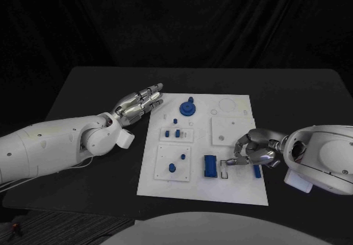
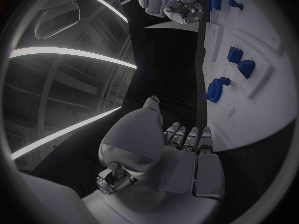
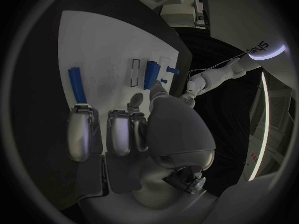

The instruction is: Assemble the parts on the task board

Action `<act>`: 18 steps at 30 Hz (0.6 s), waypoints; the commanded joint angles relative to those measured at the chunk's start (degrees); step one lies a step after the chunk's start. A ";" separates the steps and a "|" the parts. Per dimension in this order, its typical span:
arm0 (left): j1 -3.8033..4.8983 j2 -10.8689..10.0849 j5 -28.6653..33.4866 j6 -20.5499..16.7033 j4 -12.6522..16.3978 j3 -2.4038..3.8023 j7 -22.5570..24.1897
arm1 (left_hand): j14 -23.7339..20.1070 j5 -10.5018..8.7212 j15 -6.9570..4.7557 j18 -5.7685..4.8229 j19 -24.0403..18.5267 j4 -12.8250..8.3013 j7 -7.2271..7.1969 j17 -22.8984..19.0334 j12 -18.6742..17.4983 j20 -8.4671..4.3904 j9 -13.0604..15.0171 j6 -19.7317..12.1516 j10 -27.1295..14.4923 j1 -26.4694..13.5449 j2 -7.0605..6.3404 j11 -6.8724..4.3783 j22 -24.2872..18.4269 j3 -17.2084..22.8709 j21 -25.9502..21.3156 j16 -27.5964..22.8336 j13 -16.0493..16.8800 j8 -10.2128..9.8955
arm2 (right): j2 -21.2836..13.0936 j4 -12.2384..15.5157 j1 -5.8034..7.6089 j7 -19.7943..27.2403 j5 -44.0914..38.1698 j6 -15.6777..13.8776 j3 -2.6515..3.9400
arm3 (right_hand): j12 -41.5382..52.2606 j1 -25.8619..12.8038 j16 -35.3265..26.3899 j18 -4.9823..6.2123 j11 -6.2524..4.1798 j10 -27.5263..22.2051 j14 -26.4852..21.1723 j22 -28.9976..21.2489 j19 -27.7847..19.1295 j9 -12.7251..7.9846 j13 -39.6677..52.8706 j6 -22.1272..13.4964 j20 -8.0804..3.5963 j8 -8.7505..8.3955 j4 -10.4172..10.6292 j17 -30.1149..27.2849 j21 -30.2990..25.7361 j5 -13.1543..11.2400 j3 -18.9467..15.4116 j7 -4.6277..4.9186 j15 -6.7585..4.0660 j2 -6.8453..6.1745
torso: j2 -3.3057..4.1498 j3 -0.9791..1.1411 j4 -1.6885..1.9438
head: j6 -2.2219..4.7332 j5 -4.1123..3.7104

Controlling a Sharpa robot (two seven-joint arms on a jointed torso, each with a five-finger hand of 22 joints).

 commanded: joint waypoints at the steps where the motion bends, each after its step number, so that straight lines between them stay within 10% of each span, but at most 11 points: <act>1: -0.13 0.08 -0.09 0.79 0.06 0.05 0.73 | -0.03 0.17 -0.35 0.31 -0.07 -0.19 0.36 -0.09 0.12 0.29 0.07 -0.04 -0.01 0.50 0.02 0.10 -0.09 0.17 -0.19 -0.21 -0.03 0.38 | 0.62 -0.14 -0.15 0.40 -0.73 0.44 -0.02 | 0.15 0.37 -0.09 -0.24 -0.26 6.05 4.02 12.47 2.48 -0.08 15.07 0.39 -0.34 -0.43 -0.26 3.42 0.27 0.12 -0.10 0.12 -0.49 -0.30 | 0.19 0.18 -0.04 | -0.01 0.19; 18: -0.46 0.09 -0.09 1.29 -0.19 0.05 0.56 | -0.03 0.36 -0.28 0.40 -0.07 -0.35 0.38 -0.09 0.11 0.42 0.05 -0.15 -0.02 0.66 0.19 0.17 -0.09 0.32 -0.19 -0.21 -0.04 0.35 | 4.07 -0.58 -4.29 2.61 -7.73 -0.96 -0.03 | 0.15 -0.66 0.07 -0.31 -0.35 6.05 4.06 12.55 2.56 0.36 15.07 0.32 -0.47 -0.17 0.88 3.74 0.55 -0.24 -0.99 0.02 -0.60 -4.13 | 0.11 0.07 0.09 | -0.01 -0.19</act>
